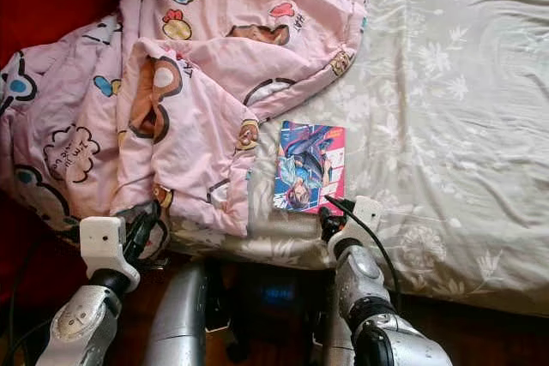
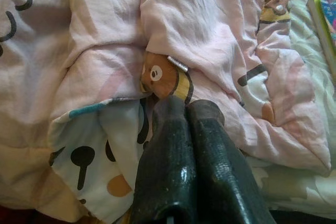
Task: Clean up the room
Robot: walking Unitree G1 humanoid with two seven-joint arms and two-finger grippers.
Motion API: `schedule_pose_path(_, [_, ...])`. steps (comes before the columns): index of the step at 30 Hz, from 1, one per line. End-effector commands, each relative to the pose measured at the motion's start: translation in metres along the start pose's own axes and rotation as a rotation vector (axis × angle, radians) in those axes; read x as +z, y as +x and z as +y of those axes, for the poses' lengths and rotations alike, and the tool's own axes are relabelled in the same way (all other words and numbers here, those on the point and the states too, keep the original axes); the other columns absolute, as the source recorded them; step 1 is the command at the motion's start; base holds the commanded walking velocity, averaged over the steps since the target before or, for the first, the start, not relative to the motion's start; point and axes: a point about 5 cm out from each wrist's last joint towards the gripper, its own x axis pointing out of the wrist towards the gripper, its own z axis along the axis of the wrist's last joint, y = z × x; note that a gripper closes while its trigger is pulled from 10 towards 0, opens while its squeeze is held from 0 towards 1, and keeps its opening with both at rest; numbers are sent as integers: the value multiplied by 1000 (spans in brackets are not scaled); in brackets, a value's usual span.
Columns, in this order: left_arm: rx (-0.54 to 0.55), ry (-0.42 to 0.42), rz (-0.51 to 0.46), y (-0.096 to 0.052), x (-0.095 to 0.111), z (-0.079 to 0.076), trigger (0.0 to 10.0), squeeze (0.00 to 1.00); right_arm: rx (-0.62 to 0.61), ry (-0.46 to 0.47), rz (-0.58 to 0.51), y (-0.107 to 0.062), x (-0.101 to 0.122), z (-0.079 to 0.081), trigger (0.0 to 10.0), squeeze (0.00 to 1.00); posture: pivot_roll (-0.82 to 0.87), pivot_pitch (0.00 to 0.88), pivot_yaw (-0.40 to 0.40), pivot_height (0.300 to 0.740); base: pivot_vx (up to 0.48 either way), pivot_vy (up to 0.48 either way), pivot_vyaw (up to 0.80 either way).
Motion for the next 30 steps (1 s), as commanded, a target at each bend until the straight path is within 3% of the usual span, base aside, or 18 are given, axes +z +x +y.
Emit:
schedule_pose_path(1, [2,7,35,-7,-6,2,10000,0,-2,75,141,-10,-38,-3,10000,0,169,394,31,615,0,0,0])
schedule_pose_path(7, [5,7,40,-9,-6,1,10000,0,-13,200,135,-13,-41,-7,10000,0,175,398,31,615,0,0,0])
schedule_pose_path(8, [6,7,43,-10,-6,1,10000,0,-11,275,117,-13,-41,-8,10000,0,178,400,32,615,0,0,0])
schedule_pose_path(10, [8,9,46,-11,-6,2,10000,0,-3,338,102,-13,-41,-9,10000,0,182,402,33,615,0,0,0])
schedule_pose_path(21, [12,19,60,-14,-8,2,10000,0,45,434,35,-11,-32,-4,10000,0,188,407,34,615,0,0,0])
schedule_pose_path(22, [11,20,61,-14,-8,2,10000,0,45,438,29,-10,-31,-4,3765,0,188,407,34,615,0,0,0])
schedule_pose_path(23, [11,21,61,-14,-8,2,10000,0,46,441,26,-10,-30,-4,3765,0,188,407,34,615,0,0,0])
schedule_pose_path(24, [10,21,63,-14,-8,1,10000,0,50,442,23,-10,-29,-4,0,0,188,407,34,615,0,0,0])
schedule_pose_path(30, [10,21,66,-14,-9,1,10000,0,56,432,21,-10,-29,-5,0,0,184,404,32,615,0,0,0])
